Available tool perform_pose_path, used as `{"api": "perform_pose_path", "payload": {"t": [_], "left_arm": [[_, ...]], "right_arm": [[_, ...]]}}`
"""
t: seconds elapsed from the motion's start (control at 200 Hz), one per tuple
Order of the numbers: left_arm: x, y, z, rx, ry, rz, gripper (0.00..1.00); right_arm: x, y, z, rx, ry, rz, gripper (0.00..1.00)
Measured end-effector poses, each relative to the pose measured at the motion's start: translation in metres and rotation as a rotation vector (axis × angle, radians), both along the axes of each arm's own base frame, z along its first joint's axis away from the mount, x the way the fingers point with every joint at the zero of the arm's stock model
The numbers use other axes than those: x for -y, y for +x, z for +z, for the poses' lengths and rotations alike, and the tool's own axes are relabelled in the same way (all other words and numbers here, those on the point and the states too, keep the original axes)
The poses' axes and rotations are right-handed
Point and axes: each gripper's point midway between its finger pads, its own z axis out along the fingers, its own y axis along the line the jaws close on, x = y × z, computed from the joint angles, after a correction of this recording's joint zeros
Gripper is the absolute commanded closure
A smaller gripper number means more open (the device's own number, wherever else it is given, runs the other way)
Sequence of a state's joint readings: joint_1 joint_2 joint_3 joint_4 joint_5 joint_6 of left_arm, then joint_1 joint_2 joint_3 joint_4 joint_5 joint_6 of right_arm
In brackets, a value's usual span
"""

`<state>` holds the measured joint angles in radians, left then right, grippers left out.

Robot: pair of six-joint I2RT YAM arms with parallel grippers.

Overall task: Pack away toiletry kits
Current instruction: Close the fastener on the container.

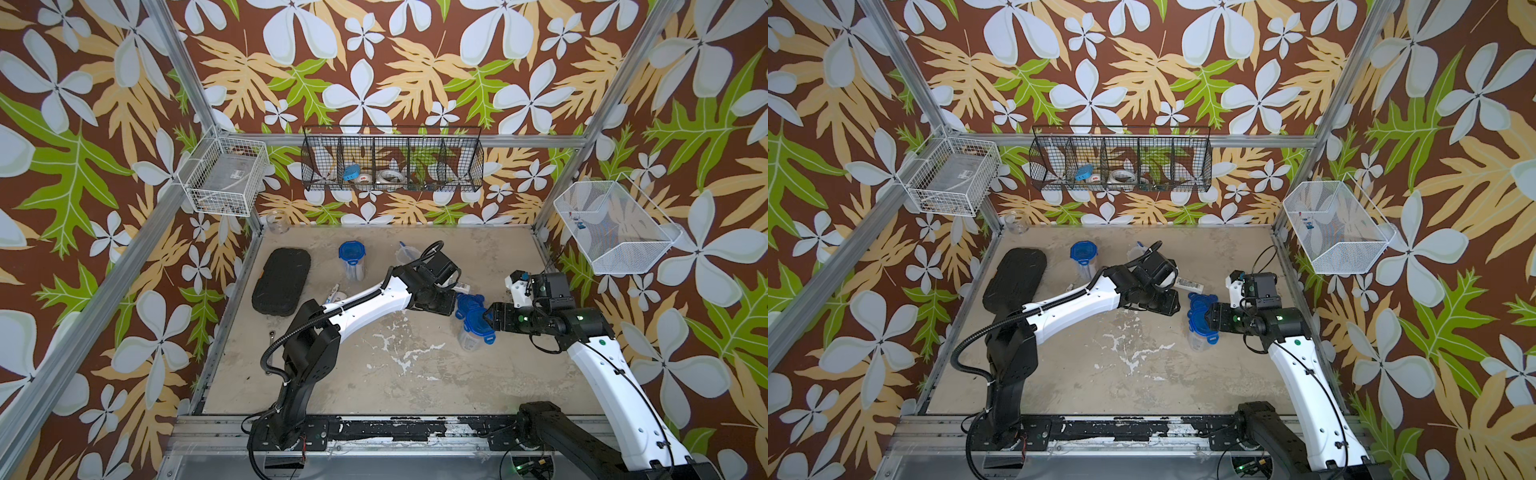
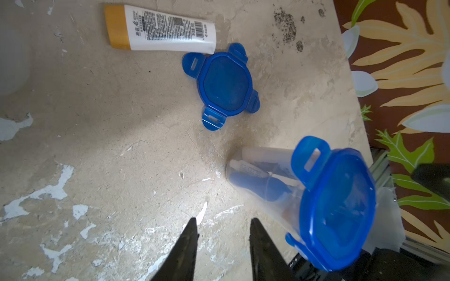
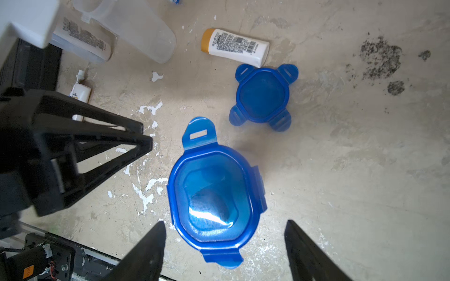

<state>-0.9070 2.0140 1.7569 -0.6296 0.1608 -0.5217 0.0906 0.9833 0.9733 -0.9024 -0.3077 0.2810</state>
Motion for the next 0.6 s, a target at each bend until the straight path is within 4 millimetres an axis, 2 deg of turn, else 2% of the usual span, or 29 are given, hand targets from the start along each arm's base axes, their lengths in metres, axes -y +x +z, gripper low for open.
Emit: {"api": "perform_pose_path", "payload": {"t": [0.115,0.24,0.415,0.601], "left_arm": [[0.006,0.001,-0.007,0.004,0.001,-0.004,0.69],[0.014,-0.004,-0.004,0.016,-0.020,-0.022,0.69],[0.025,-0.018,-0.001,0.013,-0.044,-0.064,0.69],[0.018,-0.037,-0.012,-0.017,-0.020,-0.087,0.69]], "right_arm": [[-0.003,0.000,-0.012,-0.040,0.024,-0.016,0.39],[-0.009,0.005,-0.022,-0.077,0.063,-0.019,0.39],[-0.011,0.012,-0.025,-0.073,0.072,-0.013,0.38],[-0.011,0.015,-0.029,-0.069,0.058,0.007,0.36]]}}
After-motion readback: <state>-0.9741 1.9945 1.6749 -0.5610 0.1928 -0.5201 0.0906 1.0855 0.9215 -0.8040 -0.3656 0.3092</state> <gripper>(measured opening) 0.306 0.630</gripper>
